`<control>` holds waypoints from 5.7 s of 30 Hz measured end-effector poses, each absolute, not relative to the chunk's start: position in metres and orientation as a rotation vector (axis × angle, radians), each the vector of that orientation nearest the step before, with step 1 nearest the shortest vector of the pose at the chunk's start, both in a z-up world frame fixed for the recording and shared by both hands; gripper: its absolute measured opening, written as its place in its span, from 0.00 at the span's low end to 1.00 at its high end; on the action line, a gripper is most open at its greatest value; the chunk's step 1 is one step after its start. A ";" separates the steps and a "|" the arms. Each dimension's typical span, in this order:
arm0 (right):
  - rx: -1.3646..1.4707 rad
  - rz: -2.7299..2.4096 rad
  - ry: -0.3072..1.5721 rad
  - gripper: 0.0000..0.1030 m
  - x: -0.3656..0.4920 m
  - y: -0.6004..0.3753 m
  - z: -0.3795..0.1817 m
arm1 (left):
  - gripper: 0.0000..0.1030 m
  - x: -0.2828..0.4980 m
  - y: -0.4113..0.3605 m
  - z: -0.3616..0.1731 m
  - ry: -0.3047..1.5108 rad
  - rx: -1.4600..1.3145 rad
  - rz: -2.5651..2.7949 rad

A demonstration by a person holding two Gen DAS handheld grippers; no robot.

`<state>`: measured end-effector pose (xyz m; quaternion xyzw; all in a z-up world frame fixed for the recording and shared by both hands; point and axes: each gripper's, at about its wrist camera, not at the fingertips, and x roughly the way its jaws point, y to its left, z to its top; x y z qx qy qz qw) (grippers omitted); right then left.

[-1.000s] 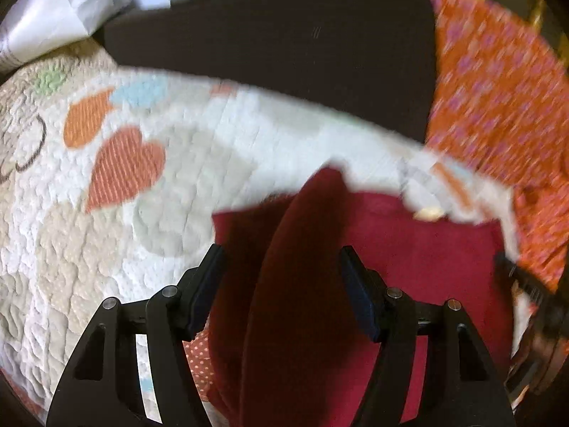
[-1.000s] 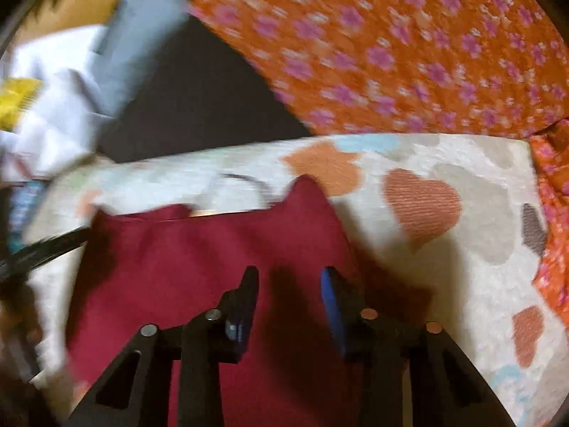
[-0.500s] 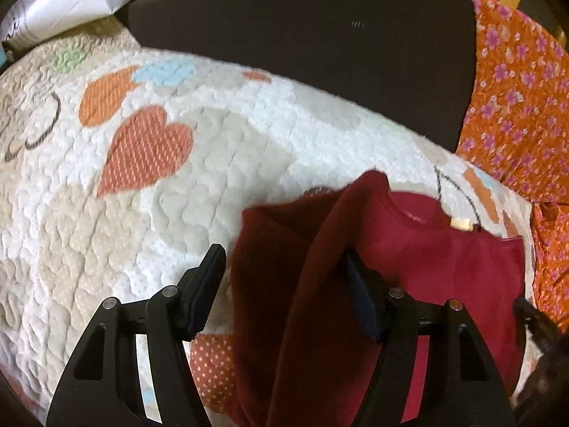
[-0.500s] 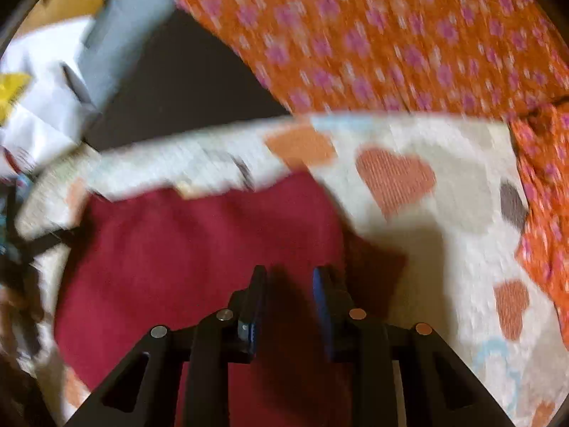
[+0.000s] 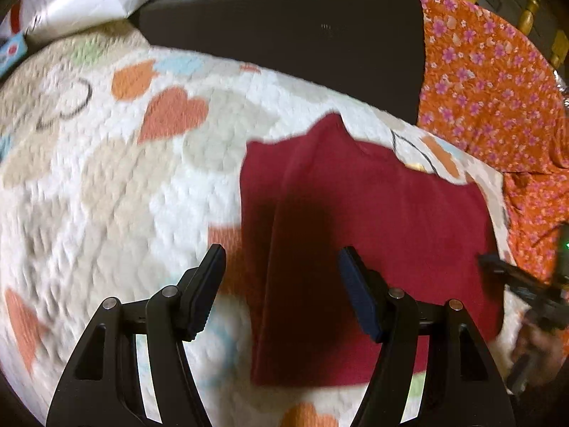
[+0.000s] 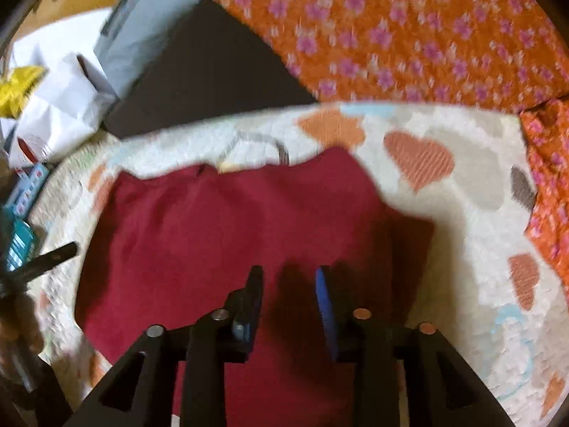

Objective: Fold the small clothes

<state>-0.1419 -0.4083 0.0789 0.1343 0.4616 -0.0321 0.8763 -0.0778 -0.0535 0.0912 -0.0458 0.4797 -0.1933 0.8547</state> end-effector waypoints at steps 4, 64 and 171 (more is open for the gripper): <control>0.256 -0.089 1.015 0.35 -0.136 -0.401 0.064 | 0.65 -0.092 -0.053 0.084 1.049 -0.091 -0.417; 0.180 0.327 0.840 0.15 -0.009 -0.276 0.145 | 0.29 -0.119 -0.094 0.125 0.869 -0.193 -0.687; 0.399 -0.186 0.832 0.35 -0.223 -0.421 0.105 | 0.46 -0.136 -0.216 0.096 0.931 0.119 -0.640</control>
